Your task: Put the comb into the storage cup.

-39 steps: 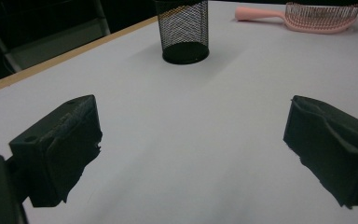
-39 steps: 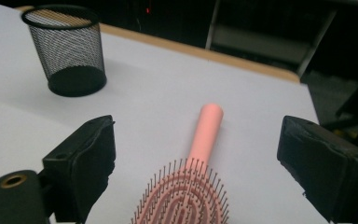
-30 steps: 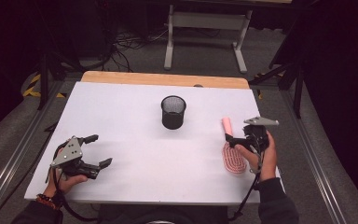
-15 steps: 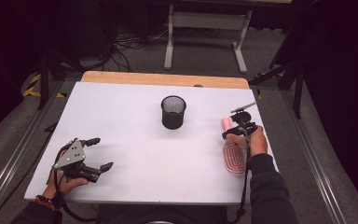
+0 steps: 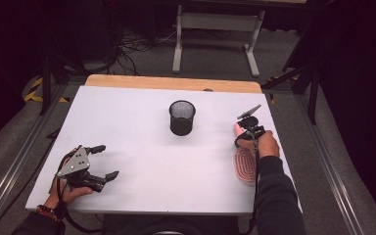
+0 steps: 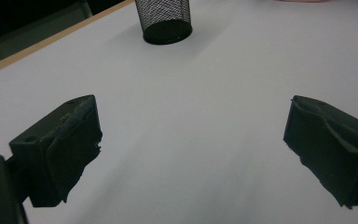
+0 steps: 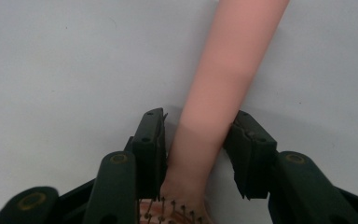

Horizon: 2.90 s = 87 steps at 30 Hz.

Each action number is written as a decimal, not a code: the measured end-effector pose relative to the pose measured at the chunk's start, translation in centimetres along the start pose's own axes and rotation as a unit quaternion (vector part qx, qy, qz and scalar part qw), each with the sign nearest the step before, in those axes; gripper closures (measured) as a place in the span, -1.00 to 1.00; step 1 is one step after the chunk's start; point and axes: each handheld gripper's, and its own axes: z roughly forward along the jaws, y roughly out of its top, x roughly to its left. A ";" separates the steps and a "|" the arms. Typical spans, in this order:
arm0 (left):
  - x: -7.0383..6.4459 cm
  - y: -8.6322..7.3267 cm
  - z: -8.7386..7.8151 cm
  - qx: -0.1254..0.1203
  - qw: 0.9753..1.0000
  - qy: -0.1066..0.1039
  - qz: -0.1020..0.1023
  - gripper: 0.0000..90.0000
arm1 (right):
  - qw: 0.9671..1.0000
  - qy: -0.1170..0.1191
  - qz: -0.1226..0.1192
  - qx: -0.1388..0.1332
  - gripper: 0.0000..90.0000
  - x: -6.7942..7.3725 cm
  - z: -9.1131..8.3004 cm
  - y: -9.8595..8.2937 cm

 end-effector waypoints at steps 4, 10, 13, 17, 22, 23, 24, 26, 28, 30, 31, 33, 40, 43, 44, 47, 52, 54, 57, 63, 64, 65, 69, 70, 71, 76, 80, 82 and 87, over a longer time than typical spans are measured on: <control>0.0 0.1 -0.2 -0.003 1.000 0.002 0.003 -0.89 | 1.000 0.004 0.007 -0.006 0.33 -0.1 0.0 -0.3; -0.2 0.2 0.0 0.002 1.000 0.003 0.005 -0.89 | 1.000 0.012 0.012 -0.023 0.55 -0.8 -0.1 -0.7; -0.3 0.3 0.2 0.004 1.000 0.002 0.006 -0.88 | 1.000 0.011 0.005 -0.026 0.55 -0.8 -0.1 -0.8; -0.4 0.3 0.2 0.007 1.000 0.003 0.006 -0.88 | 0.999 0.017 0.004 -0.032 0.55 -0.7 -0.4 -0.8; -0.3 0.3 0.1 0.003 1.000 0.009 0.003 -0.88 | 0.996 0.057 0.027 -0.071 0.55 -1.1 -1.5 -1.2; -0.3 0.3 0.0 0.001 1.000 0.010 0.002 -0.88 | 0.994 0.065 0.028 -0.078 0.55 -1.2 -1.8 -1.2; -0.4 0.4 0.0 0.001 1.000 0.010 0.003 -0.88 | 0.993 0.072 0.028 -0.085 0.55 -1.2 -2.0 -1.3; -0.5 0.5 0.1 0.003 1.000 0.011 0.008 -0.86 | 0.990 0.094 0.032 -0.103 0.55 -1.1 -2.6 -1.3; -0.7 0.6 0.1 0.005 1.000 0.016 0.015 -0.86 | 0.987 0.106 0.030 -0.117 0.55 -0.7 -3.2 -1.3; -0.9 0.7 0.1 0.003 0.999 0.023 0.023 -0.86 | 0.983 0.124 0.024 -0.136 0.55 -0.4 -4.1 -1.3; -1.1 0.8 0.2 0.004 0.999 0.029 0.032 -0.86 | 0.979 0.140 0.020 -0.150 0.55 -0.1 -4.8 -1.3; -1.5 1.0 0.5 0.013 0.998 0.035 0.047 -0.83 | 0.974 0.160 0.009 -0.157 0.55 0.5 -5.4 -1.2; -2.9 1.5 1.3 0.029 0.995 0.040 0.089 -0.79 | 0.961 0.202 -0.046 -0.185 0.55 3.8 -7.5 -0.5; -3.3 1.8 1.7 0.028 0.993 0.042 0.104 -0.80 | 0.954 0.213 -0.074 -0.199 0.55 5.9 -8.4 0.1; -3.3 1.8 1.7 0.028 0.993 0.042 0.104 -0.80 | 0.954 0.213 -0.074 -0.199 0.55 5.9 -8.4 0.1; -3.6 2.1 2.0 0.027 0.991 0.044 0.124 -0.79 | 0.946 0.229 -0.089 -0.213 0.55 7.4 -8.9 0.5; -4.6 3.4 3.1 0.032 0.978 0.060 0.196 -0.74 | 0.934 0.254 -0.114 -0.222 0.55 9.9 -9.3 1.7; -5.2 4.2 3.9 0.034 0.967 0.070 0.244 -0.72 | 0.931 0.264 -0.123 -0.219 0.55 10.8 -9.3 2.4; -5.8 5.0 5.4 0.037 0.953 0.078 0.290 -0.68 | 0.930 0.270 -0.133 -0.212 0.55 12.0 -9.4 3.4; -7.2 5.5 8.8 0.043 0.929 0.097 0.355 -0.55 | 0.928 0.277 -0.153 -0.196 0.55 14.3 -9.2 5.0; -7.3 5.6 9.0 0.040 0.924 0.106 0.365 -0.55 | 0.928 0.279 -0.153 -0.193 0.55 14.5 -9.1 5.2; -7.4 5.8 9.1 0.039 0.917 0.116 0.379 -0.54 | 0.928 0.278 -0.155 -0.192 0.55 14.7 -9.0 5.3; -8.2 6.1 9.5 0.021 0.896 0.146 0.420 -0.50 | 0.927 0.281 -0.163 -0.188 0.55 15.8 -8.8 5.5; -8.4 6.2 9.7 0.019 0.889 0.153 0.431 -0.50 | 0.928 0.280 -0.164 -0.184 0.55 16.1 -8.7 5.7; -8.7 6.1 9.9 0.022 0.884 0.157 0.441 -0.50 | 0.928 0.280 -0.167 -0.181 0.55 16.4 -8.6 5.8; -9.5 6.0 10.7 0.017 0.863 0.168 0.476 -0.49 | 0.932 0.275 -0.174 -0.160 0.55 17.9 -7.8 6.4; -10.0 5.8 10.9 0.011 0.845 0.179 0.503 -0.45 | 0.934 0.271 -0.176 -0.150 0.55 18.6 -7.4 6.7; -10.5 5.6 11.1 0.001 0.838 0.184 0.513 -0.42 | 0.936 0.270 -0.174 -0.143 0.55 18.8 -7.1 6.9; -11.2 5.5 11.7 0.004 0.815 0.185 0.549 -0.42 | 0.942 0.257 -0.177 -0.124 0.55 19.5 -6.6 7.4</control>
